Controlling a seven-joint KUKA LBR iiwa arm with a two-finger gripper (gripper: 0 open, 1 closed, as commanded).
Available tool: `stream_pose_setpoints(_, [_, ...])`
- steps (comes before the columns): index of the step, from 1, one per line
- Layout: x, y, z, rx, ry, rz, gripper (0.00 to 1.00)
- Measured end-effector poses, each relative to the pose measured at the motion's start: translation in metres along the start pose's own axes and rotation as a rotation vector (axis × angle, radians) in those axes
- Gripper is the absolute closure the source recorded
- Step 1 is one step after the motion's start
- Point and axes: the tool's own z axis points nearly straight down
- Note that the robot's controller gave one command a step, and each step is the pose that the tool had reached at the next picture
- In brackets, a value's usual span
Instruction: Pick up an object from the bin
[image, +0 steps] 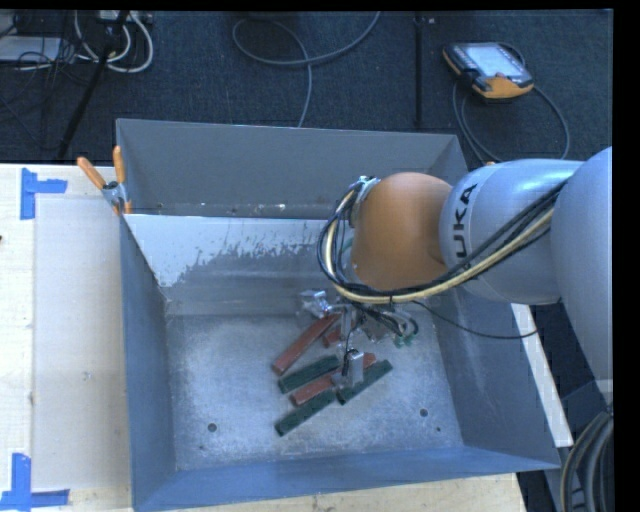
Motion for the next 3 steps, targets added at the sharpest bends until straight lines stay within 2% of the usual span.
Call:
stream_pose_setpoints(1, [0.003,0.016,0.008,-0.001,-0.002,-0.364,1.00])
stream_pose_setpoints(2, [0.003,0.016,0.008,-0.001,-0.002,-0.363,1.00])
stream_pose_setpoints(3, [0.005,0.020,-0.006,0.000,-0.004,-0.435,1.00])
